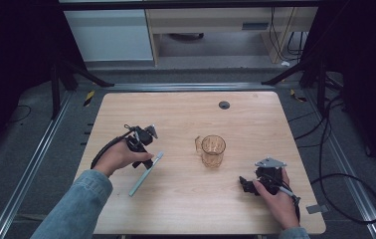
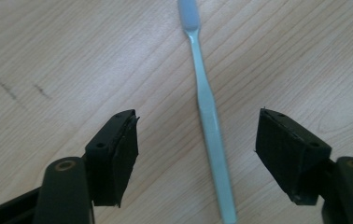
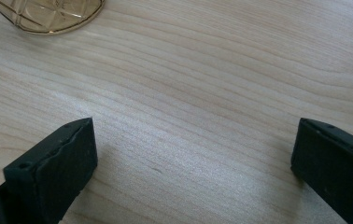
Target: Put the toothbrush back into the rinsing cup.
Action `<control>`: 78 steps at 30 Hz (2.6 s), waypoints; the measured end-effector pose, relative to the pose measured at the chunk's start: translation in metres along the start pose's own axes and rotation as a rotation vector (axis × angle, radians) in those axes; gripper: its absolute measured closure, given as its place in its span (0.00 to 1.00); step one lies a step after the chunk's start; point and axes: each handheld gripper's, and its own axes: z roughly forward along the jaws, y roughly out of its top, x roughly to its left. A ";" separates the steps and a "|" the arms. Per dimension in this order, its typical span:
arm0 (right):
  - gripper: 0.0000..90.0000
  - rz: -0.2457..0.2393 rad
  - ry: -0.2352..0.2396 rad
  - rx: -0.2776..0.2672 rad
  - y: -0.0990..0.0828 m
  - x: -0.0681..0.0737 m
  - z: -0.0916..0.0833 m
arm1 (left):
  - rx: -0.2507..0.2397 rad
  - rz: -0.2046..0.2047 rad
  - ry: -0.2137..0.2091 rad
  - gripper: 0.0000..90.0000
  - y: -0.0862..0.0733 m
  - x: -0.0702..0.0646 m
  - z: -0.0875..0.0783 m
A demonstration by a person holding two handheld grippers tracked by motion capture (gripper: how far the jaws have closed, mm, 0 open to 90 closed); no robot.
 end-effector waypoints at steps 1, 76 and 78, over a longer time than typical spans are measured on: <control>0.01 -0.001 -0.001 0.001 0.000 0.000 0.000 | 0.004 -0.004 -0.006 0.36 0.000 -0.002 0.005; 0.01 -0.005 0.003 -0.001 0.000 0.000 0.000 | 0.084 -0.116 -0.025 0.73 0.006 0.001 0.045; 0.01 -0.004 0.005 -0.002 -0.001 0.000 0.000 | 0.085 -0.110 -0.019 0.74 0.006 0.001 0.045</control>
